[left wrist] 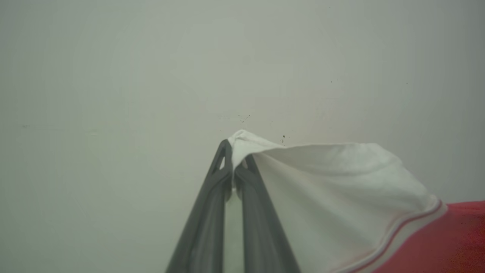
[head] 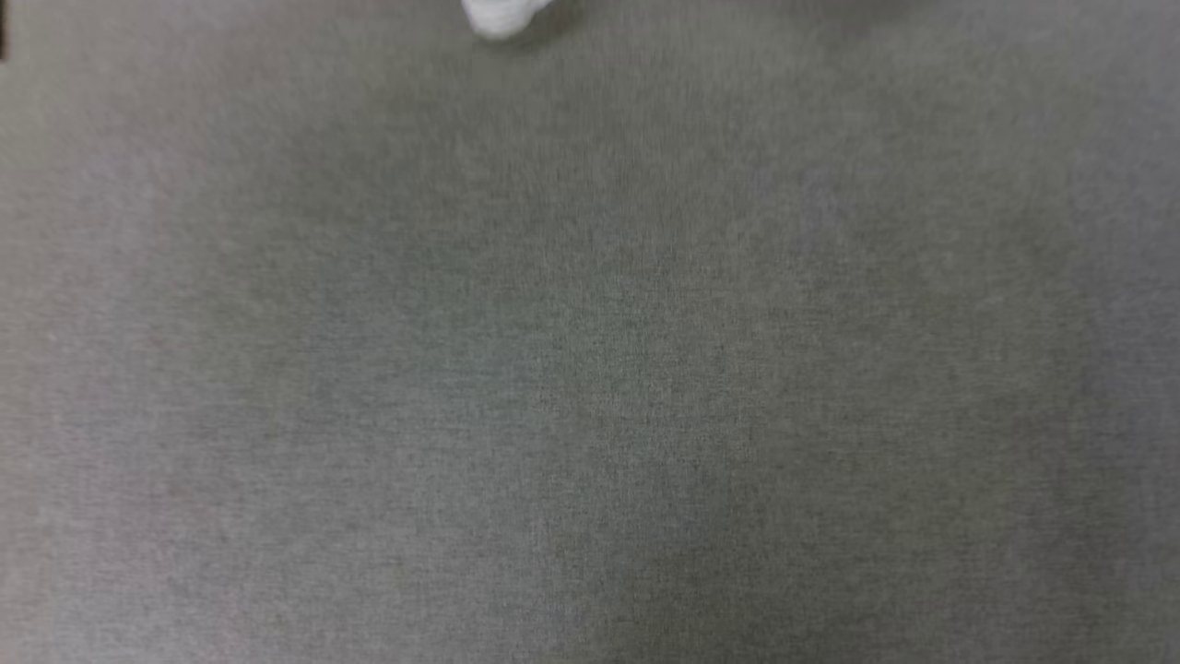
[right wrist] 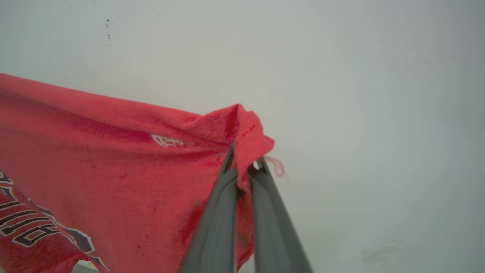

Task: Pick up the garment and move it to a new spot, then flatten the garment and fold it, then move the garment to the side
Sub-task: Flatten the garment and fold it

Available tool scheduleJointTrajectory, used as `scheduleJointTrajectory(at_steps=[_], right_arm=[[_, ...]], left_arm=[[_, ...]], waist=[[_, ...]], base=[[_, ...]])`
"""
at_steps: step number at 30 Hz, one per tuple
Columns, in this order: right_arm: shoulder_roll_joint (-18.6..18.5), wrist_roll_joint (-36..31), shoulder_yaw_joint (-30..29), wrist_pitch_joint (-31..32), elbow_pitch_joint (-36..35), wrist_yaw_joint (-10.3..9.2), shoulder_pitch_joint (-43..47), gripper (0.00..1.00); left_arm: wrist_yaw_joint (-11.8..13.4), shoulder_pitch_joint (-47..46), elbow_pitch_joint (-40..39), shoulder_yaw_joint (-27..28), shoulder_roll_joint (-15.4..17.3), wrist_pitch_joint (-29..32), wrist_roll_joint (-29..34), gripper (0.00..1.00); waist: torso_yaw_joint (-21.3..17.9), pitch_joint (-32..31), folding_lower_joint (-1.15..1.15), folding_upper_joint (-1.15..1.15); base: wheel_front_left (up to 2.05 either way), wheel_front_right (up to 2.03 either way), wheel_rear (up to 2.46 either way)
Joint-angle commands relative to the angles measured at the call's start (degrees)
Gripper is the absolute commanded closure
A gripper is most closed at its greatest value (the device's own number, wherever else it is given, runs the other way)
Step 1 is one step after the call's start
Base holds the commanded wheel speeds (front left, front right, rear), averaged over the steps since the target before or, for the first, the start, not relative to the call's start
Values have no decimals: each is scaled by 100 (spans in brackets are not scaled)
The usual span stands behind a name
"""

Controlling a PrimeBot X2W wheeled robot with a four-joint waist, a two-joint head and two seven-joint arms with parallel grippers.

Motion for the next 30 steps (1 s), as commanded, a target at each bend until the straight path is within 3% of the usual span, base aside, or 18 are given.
scheduleJointTrajectory(at_steps=[1, 11, 16, 24, 30], right_arm=[[-19, -23, 35, -114, 121, -6, -220, 100], [166, 161, 351, -415, 749, -6, -808, 100], [288, 321, 560, -628, 1320, -6, -711, 100], [345, 667, 1110, -949, 1890, -6, 197, 100], [304, 1078, 1503, -1255, 1825, -6, 1493, 100]], left_arm=[[-35, -154, 142, 2, 41, -73, 7, 100], [-203, -443, 818, 23, -16, -293, -133, 100], [-298, -187, 1155, 33, -126, -396, -235, 100], [-389, 854, 1367, 60, -277, -440, -484, 100], [-403, 2421, 905, 161, -263, -439, -673, 100]], waist=[[-13, 524, 0, 0], [35, 1375, 0, 0], [75, 1474, 0, 0], [158, 970, 0, 0], [168, 214, 0, 0]], base=[[0, 0, 0], [0, 0, 0], [0, 0, 0], [0, 0, 0], [0, 0, 0]])
